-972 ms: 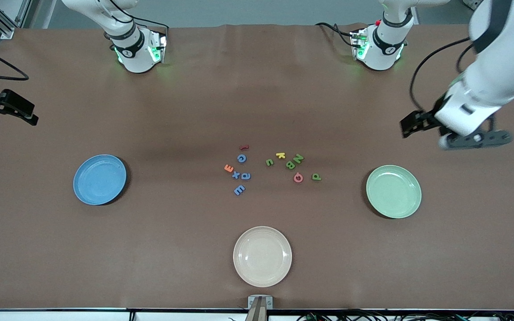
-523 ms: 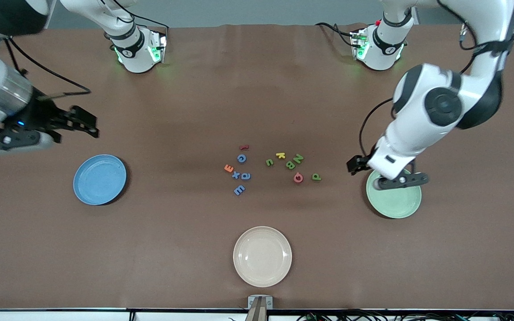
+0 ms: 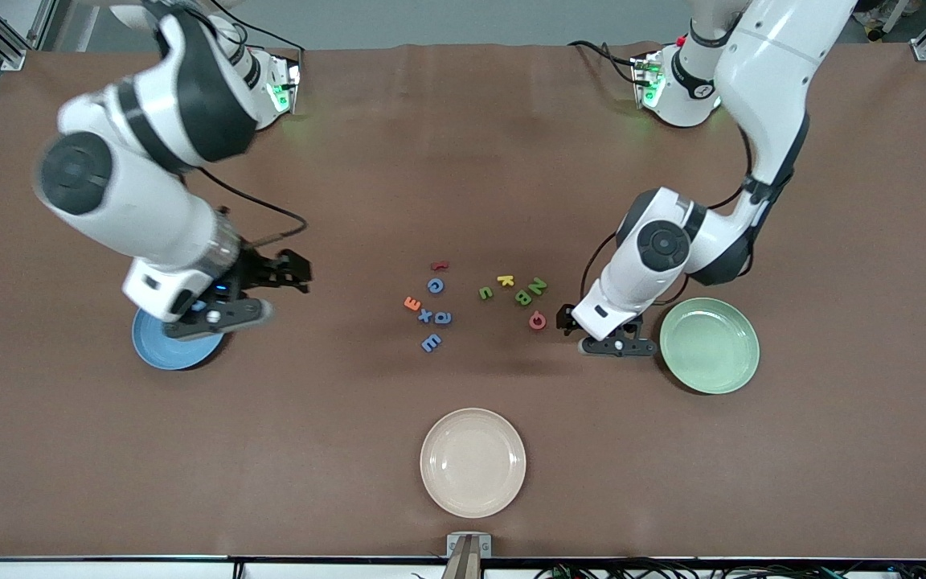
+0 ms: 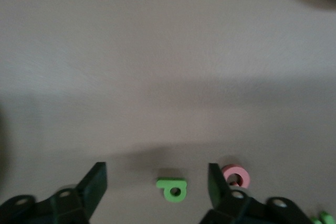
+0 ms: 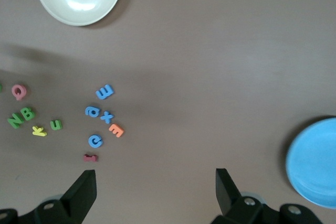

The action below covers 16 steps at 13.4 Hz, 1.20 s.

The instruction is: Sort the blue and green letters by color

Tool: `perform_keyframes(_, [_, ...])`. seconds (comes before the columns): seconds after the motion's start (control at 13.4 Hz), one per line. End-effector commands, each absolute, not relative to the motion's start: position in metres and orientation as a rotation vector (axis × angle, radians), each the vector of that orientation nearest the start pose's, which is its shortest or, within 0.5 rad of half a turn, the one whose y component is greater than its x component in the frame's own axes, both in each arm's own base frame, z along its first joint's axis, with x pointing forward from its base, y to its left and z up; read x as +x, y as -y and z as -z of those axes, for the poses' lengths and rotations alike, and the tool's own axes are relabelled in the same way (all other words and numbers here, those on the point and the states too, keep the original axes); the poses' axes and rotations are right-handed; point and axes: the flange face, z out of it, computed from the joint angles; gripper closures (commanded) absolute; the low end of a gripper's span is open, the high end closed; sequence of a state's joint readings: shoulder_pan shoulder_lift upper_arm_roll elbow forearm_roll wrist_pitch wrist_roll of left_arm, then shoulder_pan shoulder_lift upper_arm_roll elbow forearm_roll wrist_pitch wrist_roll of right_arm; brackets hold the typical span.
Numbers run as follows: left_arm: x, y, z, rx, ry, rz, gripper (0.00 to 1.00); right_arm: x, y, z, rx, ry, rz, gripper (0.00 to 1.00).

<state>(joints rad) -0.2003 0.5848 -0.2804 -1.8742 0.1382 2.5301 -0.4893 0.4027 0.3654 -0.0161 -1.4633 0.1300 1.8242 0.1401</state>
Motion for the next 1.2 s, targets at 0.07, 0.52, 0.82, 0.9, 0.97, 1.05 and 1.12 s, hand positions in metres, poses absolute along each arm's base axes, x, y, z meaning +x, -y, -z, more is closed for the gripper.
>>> perform_keyframes(0.07, [0.564,0.292,-0.191,-3.225,-0.092,0.029,0.26,0.616,-0.329,-0.398,-3.023,0.186,-0.079,0.0])
perform_keyframes(0.52, [0.556,0.297,-0.178,-3.219,-0.111,-0.007,0.31,0.591,-0.415,-0.293,-3.04,-0.099,-0.049,0.01])
perform_keyframes(0.82, [0.552,0.301,-0.174,-3.213,-0.126,-0.025,0.39,0.593,-0.42,-0.241,-3.039,-0.139,-0.037,0.02])
perform_keyframes(0.9, [0.55,0.303,-0.174,-3.213,-0.134,-0.025,0.45,0.594,-0.42,-0.229,-3.041,-0.142,-0.034,0.02])
perform_keyframes(0.97, [0.548,0.303,-0.174,-3.211,-0.137,-0.032,0.53,0.594,-0.418,-0.218,-3.05,-0.149,-0.048,0.03])
perform_keyframes(1.05, [0.546,0.302,-0.174,-3.208,-0.137,-0.035,0.65,0.595,-0.419,-0.211,-3.051,-0.168,-0.052,0.03])
perform_keyframes(1.12, [0.547,0.297,-0.176,-3.204,-0.136,-0.04,0.8,0.598,-0.42,-0.21,-3.047,-0.182,-0.039,0.03])
